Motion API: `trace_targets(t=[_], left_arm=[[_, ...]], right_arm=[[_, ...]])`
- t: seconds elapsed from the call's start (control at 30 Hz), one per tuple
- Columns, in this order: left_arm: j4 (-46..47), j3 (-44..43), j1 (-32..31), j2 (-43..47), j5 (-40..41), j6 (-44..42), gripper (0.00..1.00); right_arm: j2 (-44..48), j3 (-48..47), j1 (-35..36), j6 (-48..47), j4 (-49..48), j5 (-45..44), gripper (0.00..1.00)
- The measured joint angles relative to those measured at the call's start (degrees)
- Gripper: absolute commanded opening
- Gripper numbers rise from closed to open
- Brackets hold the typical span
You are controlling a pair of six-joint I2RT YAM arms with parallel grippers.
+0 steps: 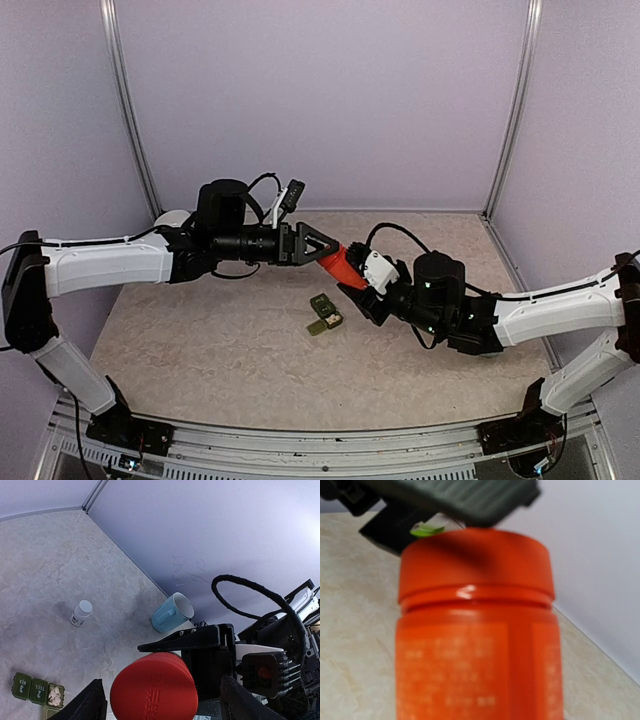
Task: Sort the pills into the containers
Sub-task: Screw the lid of the pill bottle onto the pill bottle.
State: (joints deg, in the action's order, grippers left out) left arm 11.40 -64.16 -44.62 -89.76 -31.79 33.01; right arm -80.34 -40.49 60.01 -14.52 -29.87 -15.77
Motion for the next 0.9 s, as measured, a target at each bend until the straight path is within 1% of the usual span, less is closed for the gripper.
trace_targets(t=[0.2,0.37,0.6,0.67,0.73,0.9], left_arm=[[-0.39,-0.07,0.35,-0.98,-1.05,0.61,0.63],[-0.31,-0.09,0.5,-1.62,-1.99,1.18,0.46],[1.51,0.39,0.83,-1.64,-3.67,0.7,0.28],[3.28,1.31,0.9,-1.64,-4.44,-0.28,0.25],[5.27,2.67,1.07,-1.53,-5.73,-1.49,0.24],[10.21,6.56,1.2,0.11,-9.33,-4.33,0.2]], right_arm=[[0.0,0.22,0.17,-0.9,-0.24,-1.07,0.46],[0.0,0.28,0.33,-1.2,-0.33,-1.42,0.45],[0.22,0.28,0.35,-0.61,-0.46,-0.92,0.46],[0.59,0.26,0.35,0.85,0.31,0.17,0.46],[1.09,0.22,0.26,2.93,1.64,1.9,0.46],[3.67,-0.28,-1.03,9.44,6.6,9.77,0.46]])
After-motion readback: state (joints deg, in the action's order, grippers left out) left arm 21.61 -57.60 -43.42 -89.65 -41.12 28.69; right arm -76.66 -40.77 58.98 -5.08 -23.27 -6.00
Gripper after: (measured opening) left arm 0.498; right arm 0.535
